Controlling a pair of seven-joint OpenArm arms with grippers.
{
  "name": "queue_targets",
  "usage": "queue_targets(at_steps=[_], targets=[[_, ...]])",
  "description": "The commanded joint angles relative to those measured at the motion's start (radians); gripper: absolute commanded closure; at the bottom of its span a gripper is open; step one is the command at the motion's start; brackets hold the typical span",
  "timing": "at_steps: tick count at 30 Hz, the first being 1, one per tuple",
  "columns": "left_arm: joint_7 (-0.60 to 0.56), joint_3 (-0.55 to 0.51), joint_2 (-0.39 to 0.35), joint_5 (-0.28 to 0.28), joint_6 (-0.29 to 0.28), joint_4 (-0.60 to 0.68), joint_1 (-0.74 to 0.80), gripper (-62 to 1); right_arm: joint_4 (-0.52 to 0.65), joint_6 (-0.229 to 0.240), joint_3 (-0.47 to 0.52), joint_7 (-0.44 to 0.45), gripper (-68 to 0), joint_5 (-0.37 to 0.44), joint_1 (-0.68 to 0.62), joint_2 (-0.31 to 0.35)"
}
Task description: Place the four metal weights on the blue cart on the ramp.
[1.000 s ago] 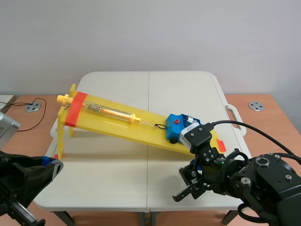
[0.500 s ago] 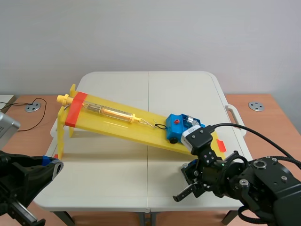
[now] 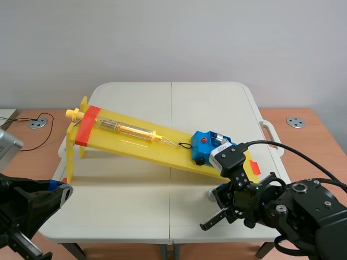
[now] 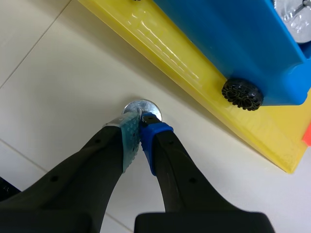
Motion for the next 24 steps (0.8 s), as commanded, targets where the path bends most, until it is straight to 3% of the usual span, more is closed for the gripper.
queue_targets(at_steps=[1, 14, 20, 24], targets=[[-0.097, -0.016, 0.005, -0.074, -0.018, 0.063, -0.014, -5.1, 0.148, -0.014, -0.002, 0.045, -0.6, 0.058, 0.035, 0.035], [-0.097, -0.016, 0.005, -0.074, -0.018, 0.063, -0.014, -5.1, 0.576, -0.014, 0.117, -0.135, -0.6, 0.191, -0.186, 0.166], [-0.097, -0.016, 0.005, -0.074, -0.018, 0.063, -0.014, -5.1, 0.723, -0.016, 0.211, -0.204, -0.7, 0.249, -0.227, 0.177], [-0.096, -0.016, 0.005, -0.074, -0.018, 0.063, -0.014, -5.1, 0.732, -0.068, 0.229, -0.205, -0.7, 0.265, -0.196, 0.167]])
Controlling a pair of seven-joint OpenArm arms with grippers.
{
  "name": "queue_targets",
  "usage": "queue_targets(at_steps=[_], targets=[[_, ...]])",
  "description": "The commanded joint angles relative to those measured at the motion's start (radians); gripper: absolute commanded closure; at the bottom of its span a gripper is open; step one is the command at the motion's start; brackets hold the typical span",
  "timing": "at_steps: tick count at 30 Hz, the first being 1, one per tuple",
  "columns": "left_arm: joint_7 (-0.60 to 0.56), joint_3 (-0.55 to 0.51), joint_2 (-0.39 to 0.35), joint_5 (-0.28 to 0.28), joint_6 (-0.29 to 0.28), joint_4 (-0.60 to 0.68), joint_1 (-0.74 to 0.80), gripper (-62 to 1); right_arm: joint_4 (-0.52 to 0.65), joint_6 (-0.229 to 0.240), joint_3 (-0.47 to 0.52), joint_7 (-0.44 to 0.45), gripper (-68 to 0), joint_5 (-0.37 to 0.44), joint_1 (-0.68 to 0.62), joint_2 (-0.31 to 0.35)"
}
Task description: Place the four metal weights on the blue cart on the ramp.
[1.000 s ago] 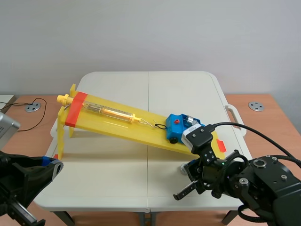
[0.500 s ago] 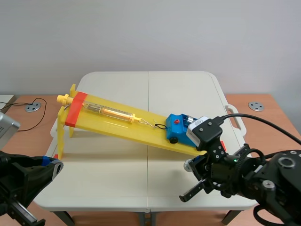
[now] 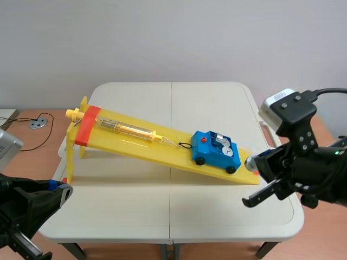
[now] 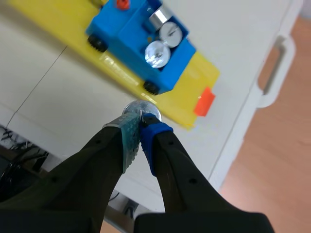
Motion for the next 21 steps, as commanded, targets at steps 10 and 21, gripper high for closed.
queue_targets(at_steps=[10, 21], targets=[[-0.096, -0.016, 0.005, -0.074, -0.018, 0.063, -0.014, -5.1, -0.056, -0.047, 0.013, 0.116, -0.7, 0.058, 0.241, -0.072], [-0.096, -0.016, 0.005, -0.074, -0.018, 0.063, -0.014, -5.1, -0.216, -0.046, -0.002, 0.121, -0.7, 0.058, 0.396, -0.141]])
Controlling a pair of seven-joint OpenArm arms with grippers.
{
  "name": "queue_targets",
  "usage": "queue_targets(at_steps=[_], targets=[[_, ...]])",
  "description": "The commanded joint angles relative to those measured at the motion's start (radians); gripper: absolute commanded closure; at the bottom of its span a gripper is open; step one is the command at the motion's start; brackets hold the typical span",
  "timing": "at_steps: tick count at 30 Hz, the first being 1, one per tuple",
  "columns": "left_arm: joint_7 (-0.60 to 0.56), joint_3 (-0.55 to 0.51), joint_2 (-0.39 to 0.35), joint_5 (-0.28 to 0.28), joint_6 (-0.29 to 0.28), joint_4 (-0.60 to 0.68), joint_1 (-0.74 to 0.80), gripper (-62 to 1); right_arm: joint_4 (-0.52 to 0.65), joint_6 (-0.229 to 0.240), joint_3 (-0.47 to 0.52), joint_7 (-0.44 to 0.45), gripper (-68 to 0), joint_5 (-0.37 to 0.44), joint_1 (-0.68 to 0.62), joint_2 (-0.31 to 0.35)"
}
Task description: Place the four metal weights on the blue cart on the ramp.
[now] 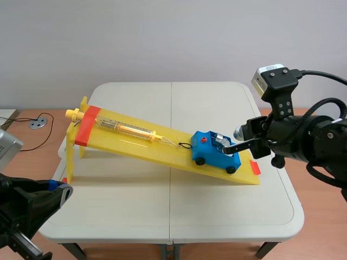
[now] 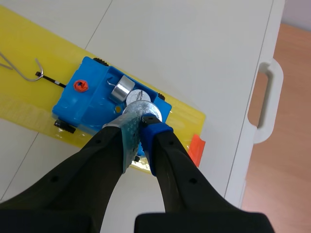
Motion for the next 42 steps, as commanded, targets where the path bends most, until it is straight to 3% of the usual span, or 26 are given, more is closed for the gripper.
queue_targets(at_steps=[1, 10, 29, 34, 38, 42], targets=[[-0.096, -0.016, 0.005, -0.074, -0.018, 0.063, -0.014, -5.1, 0.047, -0.029, -0.014, 0.124, -0.7, 0.056, 0.113, 0.016], [-0.096, -0.016, 0.005, -0.074, -0.018, 0.063, -0.014, -5.1, -0.029, -0.029, -0.085, 0.139, -0.7, 0.051, 0.168, 0.015], [-0.096, -0.016, 0.005, -0.074, -0.018, 0.063, -0.014, -5.1, -0.083, -0.029, -0.095, 0.177, -0.9, 0.021, 0.168, -0.017], [-0.096, -0.016, 0.005, -0.074, -0.018, 0.063, -0.014, -5.1, -0.083, -0.014, -0.095, 0.19, -11.6, 0.021, 0.168, -0.017], [-0.096, -0.016, 0.005, -0.074, -0.018, 0.063, -0.014, -5.1, -0.081, -0.014, -0.095, 0.221, -16.0, 0.021, 0.169, -0.014], [-0.096, -0.016, 0.005, -0.074, -0.018, 0.063, -0.014, -5.1, -0.041, 0.025, -0.078, 0.212, -17.0, 0.022, 0.165, -0.007]])
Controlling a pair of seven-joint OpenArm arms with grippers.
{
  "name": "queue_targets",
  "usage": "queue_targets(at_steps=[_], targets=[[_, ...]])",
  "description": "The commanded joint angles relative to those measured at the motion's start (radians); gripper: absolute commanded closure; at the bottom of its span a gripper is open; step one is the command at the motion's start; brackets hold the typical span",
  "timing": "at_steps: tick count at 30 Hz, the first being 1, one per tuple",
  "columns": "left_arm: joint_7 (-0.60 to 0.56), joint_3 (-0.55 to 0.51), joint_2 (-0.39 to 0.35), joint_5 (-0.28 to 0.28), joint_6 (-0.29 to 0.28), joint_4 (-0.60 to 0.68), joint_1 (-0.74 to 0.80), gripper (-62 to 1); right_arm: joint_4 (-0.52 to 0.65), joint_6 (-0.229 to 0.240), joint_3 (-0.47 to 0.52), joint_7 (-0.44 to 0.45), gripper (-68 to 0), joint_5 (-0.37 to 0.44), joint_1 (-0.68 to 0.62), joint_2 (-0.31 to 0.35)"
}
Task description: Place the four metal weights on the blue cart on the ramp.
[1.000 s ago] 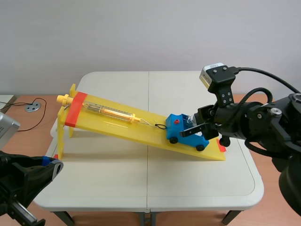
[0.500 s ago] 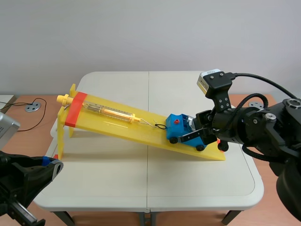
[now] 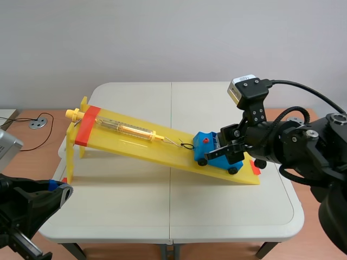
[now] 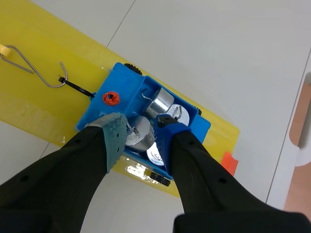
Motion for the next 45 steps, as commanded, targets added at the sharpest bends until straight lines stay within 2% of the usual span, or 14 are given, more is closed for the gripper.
queue_targets(at_steps=[1, 5, 11, 14, 18, 21, 23, 27, 33, 39, 45], targets=[[-0.096, -0.016, 0.005, -0.074, -0.018, 0.063, -0.014, -5.1, 0.121, 0.021, 0.034, 0.132, -17.0, 0.033, 0.089, -0.002], [-0.096, -0.016, 0.005, -0.074, -0.018, 0.063, -0.014, -5.1, 0.219, 0.055, 0.066, 0.082, -16.6, 0.091, 0.068, 0.045], [-0.097, -0.016, 0.008, -0.074, -0.03, 0.064, -0.017, -3.3, 0.341, 0.055, 0.121, 0.063, -1.6, 0.169, -0.042, 0.148], [-0.097, -0.016, 0.028, -0.073, -0.033, 0.074, -0.02, -2.9, 0.375, 0.061, 0.157, 0.062, -0.6, 0.199, -0.105, 0.195], [-0.095, -0.016, 0.077, -0.071, -0.064, 0.095, -0.04, -2.9, 0.416, 0.133, 0.216, 0.053, -0.6, 0.254, -0.199, 0.257], [-0.08, -0.012, 0.126, -0.066, -0.092, 0.101, -0.074, -2.9, 0.451, 0.172, 0.269, 0.036, -0.6, 0.294, -0.282, 0.291], [-0.074, -0.001, 0.154, -0.055, -0.092, 0.101, -0.1, -2.9, 0.47, 0.194, 0.311, 0.021, -0.6, 0.319, -0.342, 0.306], [-0.074, 0.036, 0.2, -0.002, -0.092, 0.101, -0.151, -2.9, 0.497, 0.251, 0.4, -0.001, -0.6, 0.363, -0.468, 0.307], [-0.076, 0.109, 0.249, 0.136, -0.074, 0.101, -0.237, -2.7, 0.502, 0.344, 0.496, -0.024, -0.6, 0.389, -0.652, 0.307], [-0.082, 0.186, 0.274, 0.253, -0.002, 0.093, -0.317, -2.7, 0.502, 0.417, 0.551, -0.044, -0.6, 0.387, -0.838, 0.307], [-0.083, 0.266, 0.274, 0.364, 0.072, 0.018, -0.408, -2.7, 0.502, 0.436, 0.591, -0.05, -0.6, 0.377, -1.011, 0.307]])
